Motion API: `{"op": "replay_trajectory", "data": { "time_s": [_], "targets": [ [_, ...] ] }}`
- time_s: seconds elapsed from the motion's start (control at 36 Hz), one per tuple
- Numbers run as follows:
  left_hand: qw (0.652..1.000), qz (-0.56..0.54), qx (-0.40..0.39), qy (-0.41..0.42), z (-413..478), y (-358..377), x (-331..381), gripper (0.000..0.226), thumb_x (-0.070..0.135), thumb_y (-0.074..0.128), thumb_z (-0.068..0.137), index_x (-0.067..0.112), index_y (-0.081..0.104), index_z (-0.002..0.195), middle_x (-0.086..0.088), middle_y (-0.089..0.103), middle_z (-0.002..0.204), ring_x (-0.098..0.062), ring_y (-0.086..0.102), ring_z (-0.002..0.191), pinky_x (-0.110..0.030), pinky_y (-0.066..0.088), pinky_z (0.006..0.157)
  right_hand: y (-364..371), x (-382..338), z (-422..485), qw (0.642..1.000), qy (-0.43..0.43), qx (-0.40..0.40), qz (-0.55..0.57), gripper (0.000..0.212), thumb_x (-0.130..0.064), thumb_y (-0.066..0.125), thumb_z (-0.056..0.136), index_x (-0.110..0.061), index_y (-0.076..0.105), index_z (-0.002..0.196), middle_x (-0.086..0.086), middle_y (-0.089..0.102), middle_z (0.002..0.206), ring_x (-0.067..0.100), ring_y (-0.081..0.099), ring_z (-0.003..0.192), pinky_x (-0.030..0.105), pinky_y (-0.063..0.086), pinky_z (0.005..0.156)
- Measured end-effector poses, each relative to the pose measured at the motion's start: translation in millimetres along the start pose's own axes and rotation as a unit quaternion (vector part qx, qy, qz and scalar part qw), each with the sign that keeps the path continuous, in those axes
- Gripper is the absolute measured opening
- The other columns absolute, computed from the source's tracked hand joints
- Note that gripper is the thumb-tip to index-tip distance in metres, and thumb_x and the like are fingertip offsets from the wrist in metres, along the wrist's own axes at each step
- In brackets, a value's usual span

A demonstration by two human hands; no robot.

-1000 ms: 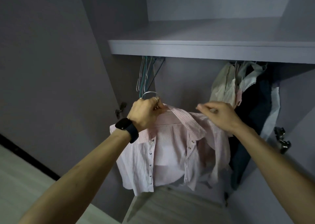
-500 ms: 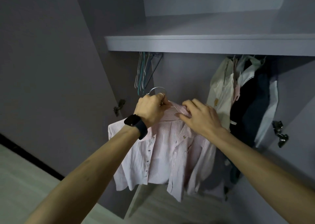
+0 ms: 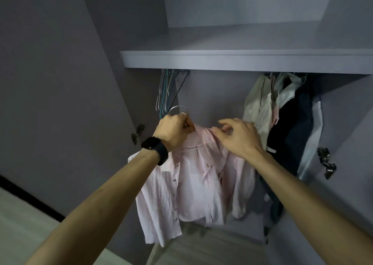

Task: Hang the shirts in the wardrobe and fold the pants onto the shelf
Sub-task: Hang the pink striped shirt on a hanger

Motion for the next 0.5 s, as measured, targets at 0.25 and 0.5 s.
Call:
{"op": "replay_trajectory", "data": {
  "time_s": [0.25,0.5],
  "targets": [
    [0.997,-0.002,-0.051,0.054,8,12,16,0.016,0.028,0.074,0.087,0.034,0.061,0.079,0.005,0.073,0.085,-0.019,0.068,0.085,-0.032,0.054,0.079,7,5,-12,0.985,-0.163,-0.043,-0.049,0.032,-0.035,0.063,0.098,-0.024,0.067,0.129,-0.003,0.069,0.103,0.023,0.068,0.086,0.034,0.053,0.071],
    [0.993,0.019,-0.087,0.078,30,24,28,0.014,0.024,0.072,0.086,0.029,0.06,0.082,0.002,0.07,0.086,-0.024,0.066,0.083,-0.039,0.057,0.077,8,12,-11,0.978,-0.127,-0.077,-0.143,0.027,-0.039,0.047,0.104,-0.025,0.059,0.124,0.001,0.067,0.097,0.029,0.066,0.088,0.036,0.048,0.066]
  ]
}}
Point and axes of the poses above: each hand's wrist, its own z-axis towards the middle knuckle, its own y-axis out of the palm, x = y × z, the point moved 3 cm from there along z, towards the middle knuckle
